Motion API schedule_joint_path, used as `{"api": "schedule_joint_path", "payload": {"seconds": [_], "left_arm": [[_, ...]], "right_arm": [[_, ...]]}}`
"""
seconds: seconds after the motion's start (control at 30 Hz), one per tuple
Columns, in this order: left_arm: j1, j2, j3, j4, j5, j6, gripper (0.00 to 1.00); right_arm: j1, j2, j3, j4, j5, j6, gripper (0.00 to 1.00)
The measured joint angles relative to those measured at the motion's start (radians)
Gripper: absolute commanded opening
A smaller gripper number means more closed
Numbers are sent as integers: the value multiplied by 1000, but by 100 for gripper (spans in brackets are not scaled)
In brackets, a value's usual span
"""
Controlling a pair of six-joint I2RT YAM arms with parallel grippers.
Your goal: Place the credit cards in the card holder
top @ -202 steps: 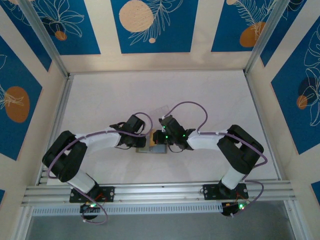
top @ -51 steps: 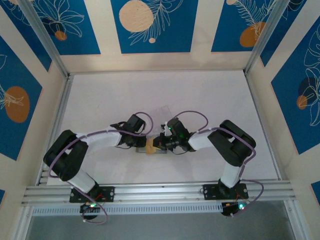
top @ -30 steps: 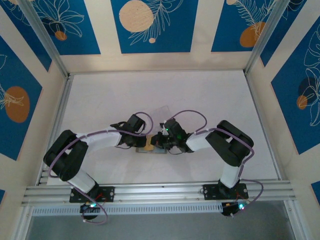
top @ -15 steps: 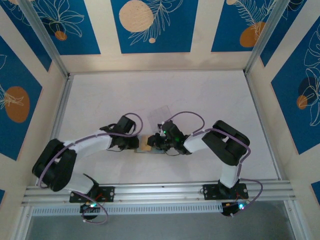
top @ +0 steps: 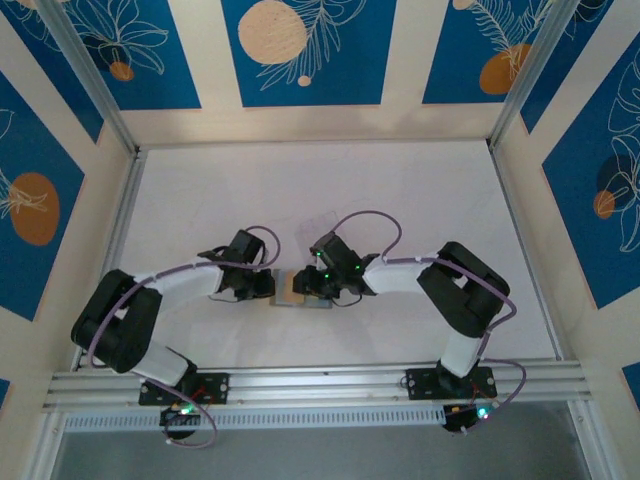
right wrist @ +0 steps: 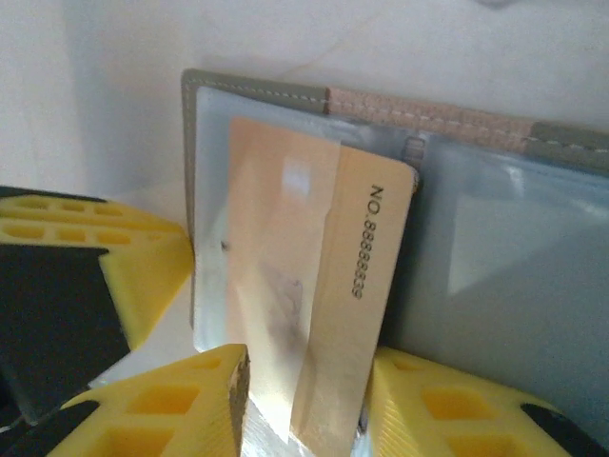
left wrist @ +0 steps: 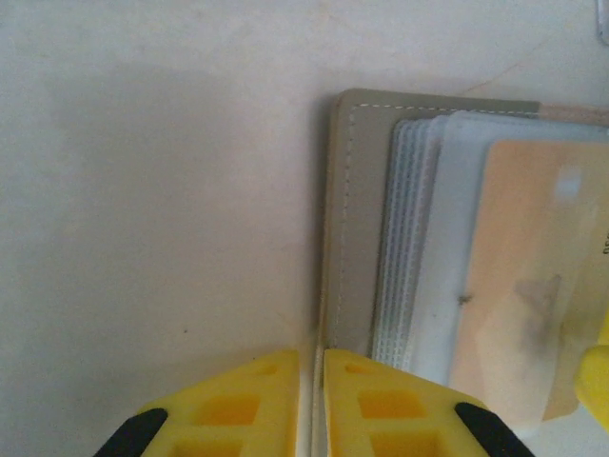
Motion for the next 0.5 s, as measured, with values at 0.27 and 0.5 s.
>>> {"api": "schedule_joint_path", "payload": {"seconds": [0.27,0.5], "left_arm": [[0,15,0,18,6,0,13],[0,15,0,18,6,0,13]], "right_arm": [[0,-17,84,-269,62,-98,17],[2,-13,164,-391,119,-136,0]]}}
